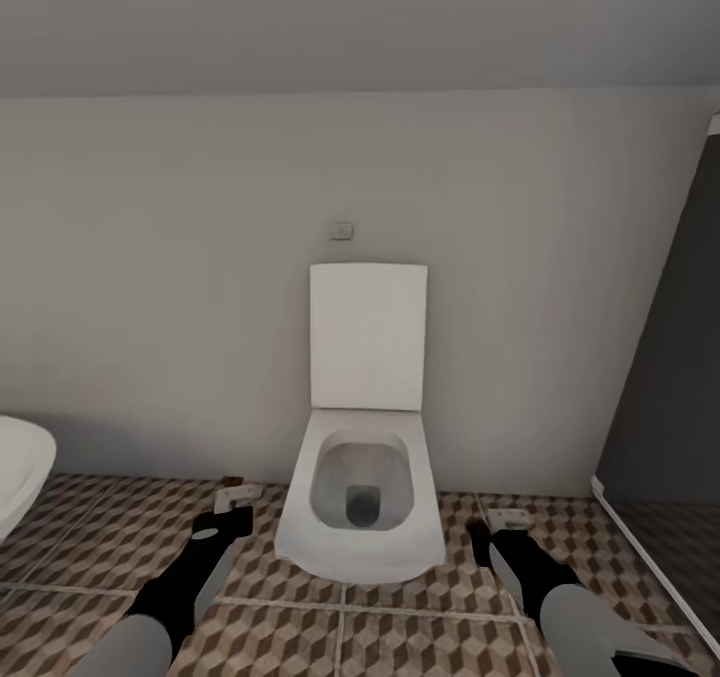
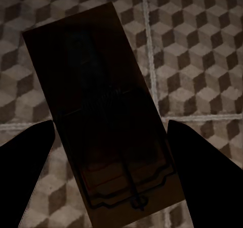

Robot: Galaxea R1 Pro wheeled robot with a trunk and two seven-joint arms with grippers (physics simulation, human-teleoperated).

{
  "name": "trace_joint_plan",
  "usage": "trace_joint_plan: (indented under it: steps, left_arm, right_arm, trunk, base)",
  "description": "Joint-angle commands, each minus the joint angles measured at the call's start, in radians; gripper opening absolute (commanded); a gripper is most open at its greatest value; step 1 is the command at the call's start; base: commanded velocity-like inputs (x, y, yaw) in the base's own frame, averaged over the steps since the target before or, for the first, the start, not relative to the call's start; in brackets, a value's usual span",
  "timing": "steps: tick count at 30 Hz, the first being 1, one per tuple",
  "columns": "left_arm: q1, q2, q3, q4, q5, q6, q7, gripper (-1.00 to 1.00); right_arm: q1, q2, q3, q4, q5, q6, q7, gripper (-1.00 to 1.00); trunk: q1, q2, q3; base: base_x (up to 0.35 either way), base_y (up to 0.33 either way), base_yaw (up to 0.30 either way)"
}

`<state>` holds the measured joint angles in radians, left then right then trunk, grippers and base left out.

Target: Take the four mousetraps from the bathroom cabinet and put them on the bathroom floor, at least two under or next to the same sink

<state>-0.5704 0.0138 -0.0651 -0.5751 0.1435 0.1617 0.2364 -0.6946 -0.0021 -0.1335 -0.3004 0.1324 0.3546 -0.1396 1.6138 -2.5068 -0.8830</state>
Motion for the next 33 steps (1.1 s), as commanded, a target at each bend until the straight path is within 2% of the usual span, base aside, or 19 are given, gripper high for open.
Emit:
trace_joint_plan:
  steps: [1,24,33]
  left_arm:
    - [0.000,0.001,-0.007,-0.002,0.007,0.006,0.007,-1.00]
    - [0.000,0.000,0.000,0.006,0.017,-0.011,0.008,-1.00]
    - [0.000,0.001,-0.006,-0.002,0.011,-0.061,0.001,-1.00]
  right_arm:
    - [0.000,0.001,-0.006,-0.002,0.010,0.006,0.002,-1.00]
    - [0.000,0.001,-0.006,-0.003,0.010,0.006,0.002,-1.00]
    - [0.000,0.001,-0.006,-0.003,0.010,0.006,0.002,-1.00]
  trunk:
    - [0.000,0.000,-0.001]
    - [0.000,0.000,-0.001]
    - [0.000,0.000,-0.001]
  base:
    - [0.218,0.000,0.000]
    - [0.033,0.000,0.000]
    - [0.000,0.000,0.000]
